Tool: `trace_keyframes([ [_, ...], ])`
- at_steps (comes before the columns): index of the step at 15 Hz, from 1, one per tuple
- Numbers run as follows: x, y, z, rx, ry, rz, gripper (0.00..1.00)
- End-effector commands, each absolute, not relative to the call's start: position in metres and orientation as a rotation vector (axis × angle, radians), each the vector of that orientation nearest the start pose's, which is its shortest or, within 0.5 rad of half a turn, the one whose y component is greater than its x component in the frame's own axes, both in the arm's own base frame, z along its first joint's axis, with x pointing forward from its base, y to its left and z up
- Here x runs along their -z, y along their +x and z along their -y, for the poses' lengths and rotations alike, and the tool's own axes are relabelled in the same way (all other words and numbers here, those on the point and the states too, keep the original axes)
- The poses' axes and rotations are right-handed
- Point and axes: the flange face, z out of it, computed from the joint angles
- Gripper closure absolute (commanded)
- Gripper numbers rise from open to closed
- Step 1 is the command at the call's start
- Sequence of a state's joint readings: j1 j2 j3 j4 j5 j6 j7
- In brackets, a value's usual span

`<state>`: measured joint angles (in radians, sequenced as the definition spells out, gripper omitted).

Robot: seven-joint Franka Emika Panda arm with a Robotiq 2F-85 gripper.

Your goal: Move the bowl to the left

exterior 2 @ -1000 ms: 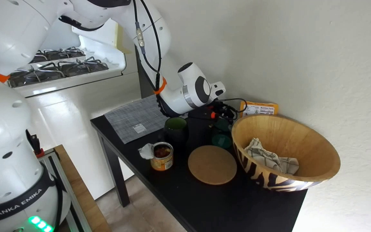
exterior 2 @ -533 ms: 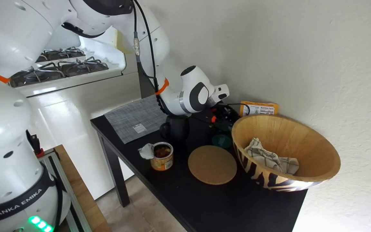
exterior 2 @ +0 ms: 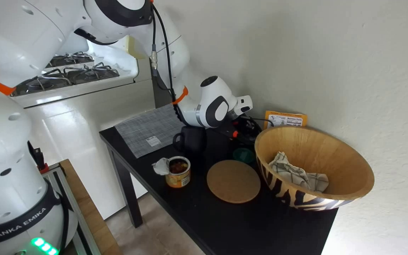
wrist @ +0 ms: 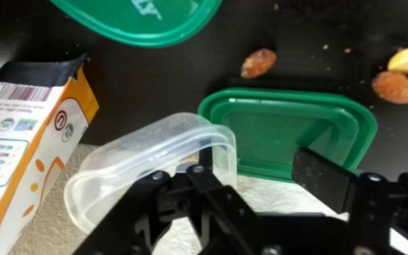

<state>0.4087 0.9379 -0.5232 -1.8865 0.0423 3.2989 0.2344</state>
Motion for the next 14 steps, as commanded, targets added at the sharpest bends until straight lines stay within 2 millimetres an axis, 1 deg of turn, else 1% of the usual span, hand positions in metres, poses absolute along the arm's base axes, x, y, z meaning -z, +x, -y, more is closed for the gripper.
trace_keyframes([
  [1, -0.111, 0.653, 0.046, 1.046, -3.272, -0.15, 0.7],
  [2, -0.114, 0.652, 0.046, 1.053, -3.269, -0.167, 0.79],
  [5, -0.128, 0.648, 0.038, 1.072, -3.24, -0.246, 1.0],
  [8, -0.141, 0.645, 0.033, 1.085, -3.214, -0.298, 0.98],
  [9, -0.144, 0.643, 0.032, 1.084, -3.21, -0.318, 1.0],
  [10, -0.147, 0.642, 0.029, 1.079, -3.205, -0.324, 0.98],
  [14, -0.16, 0.627, 0.002, 1.059, -3.201, -0.293, 0.98],
])
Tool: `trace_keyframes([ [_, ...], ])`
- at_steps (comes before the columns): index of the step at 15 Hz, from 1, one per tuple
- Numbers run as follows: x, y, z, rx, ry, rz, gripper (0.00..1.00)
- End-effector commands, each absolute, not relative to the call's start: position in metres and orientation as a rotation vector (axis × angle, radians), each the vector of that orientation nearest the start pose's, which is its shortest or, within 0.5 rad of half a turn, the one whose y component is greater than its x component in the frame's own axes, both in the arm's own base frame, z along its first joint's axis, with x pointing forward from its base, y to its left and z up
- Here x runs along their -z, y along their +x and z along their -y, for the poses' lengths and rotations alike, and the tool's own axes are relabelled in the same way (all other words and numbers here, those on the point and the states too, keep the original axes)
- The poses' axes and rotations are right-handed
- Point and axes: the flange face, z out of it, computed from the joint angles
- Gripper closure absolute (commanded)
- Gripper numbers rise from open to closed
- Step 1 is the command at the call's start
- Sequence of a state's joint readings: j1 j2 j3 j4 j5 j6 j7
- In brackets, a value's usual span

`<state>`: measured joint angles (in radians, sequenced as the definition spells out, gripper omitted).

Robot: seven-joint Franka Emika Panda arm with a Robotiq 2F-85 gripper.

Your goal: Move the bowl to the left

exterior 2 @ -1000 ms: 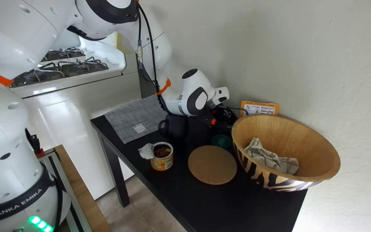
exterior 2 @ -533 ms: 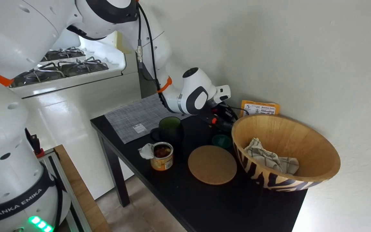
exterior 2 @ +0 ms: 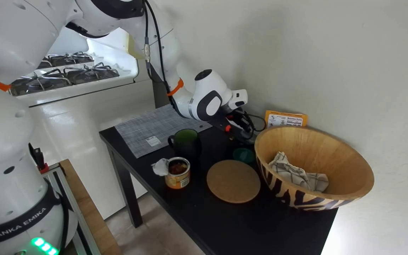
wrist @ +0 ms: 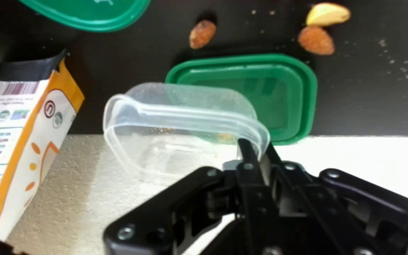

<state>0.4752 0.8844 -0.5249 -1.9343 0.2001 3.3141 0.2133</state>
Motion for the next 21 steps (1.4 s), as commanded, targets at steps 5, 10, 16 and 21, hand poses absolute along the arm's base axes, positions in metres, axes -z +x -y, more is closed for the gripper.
trace_keyframes([
  [5, -0.188, 0.594, -0.013, 1.042, -3.204, -0.285, 0.98],
  [10, -0.225, 0.559, 0.0, 1.103, -3.22, -0.339, 0.98],
  [16, -0.252, 0.545, -0.1, 1.168, -3.036, 0.056, 0.98],
  [21, -0.269, 0.513, -0.191, 1.109, -2.859, 0.429, 0.98],
])
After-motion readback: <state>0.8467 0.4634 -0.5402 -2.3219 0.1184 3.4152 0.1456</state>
